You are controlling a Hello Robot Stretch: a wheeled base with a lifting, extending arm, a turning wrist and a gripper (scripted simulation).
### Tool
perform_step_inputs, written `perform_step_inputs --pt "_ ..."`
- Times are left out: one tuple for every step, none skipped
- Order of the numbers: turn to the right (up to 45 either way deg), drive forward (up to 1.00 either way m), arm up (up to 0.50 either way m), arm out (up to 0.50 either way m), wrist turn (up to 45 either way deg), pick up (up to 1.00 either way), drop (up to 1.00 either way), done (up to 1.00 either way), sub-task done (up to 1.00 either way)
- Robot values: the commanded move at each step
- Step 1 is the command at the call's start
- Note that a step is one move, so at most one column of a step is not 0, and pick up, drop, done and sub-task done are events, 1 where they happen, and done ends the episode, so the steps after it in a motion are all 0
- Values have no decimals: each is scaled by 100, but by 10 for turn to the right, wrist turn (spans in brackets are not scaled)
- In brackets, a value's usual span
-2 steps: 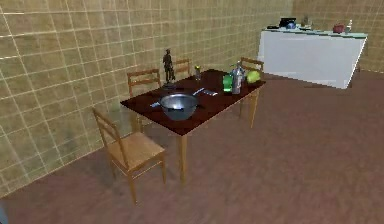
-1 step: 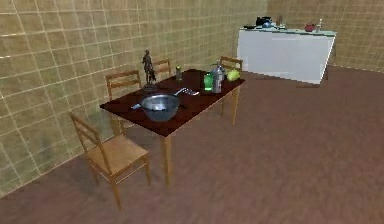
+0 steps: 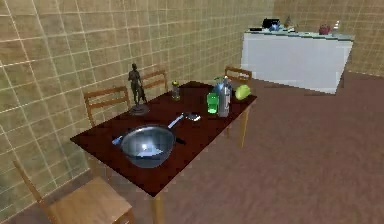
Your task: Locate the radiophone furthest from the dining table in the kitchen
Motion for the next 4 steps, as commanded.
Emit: perform_step_inputs --pt "330 0 0 0 0 0 0 0 0" --pt "30 0 0 0 0 0 0 0 0" --pt "0 15 0 0 0 0 0 0 0" --pt "60 0 0 0 0 0 0 0 0"
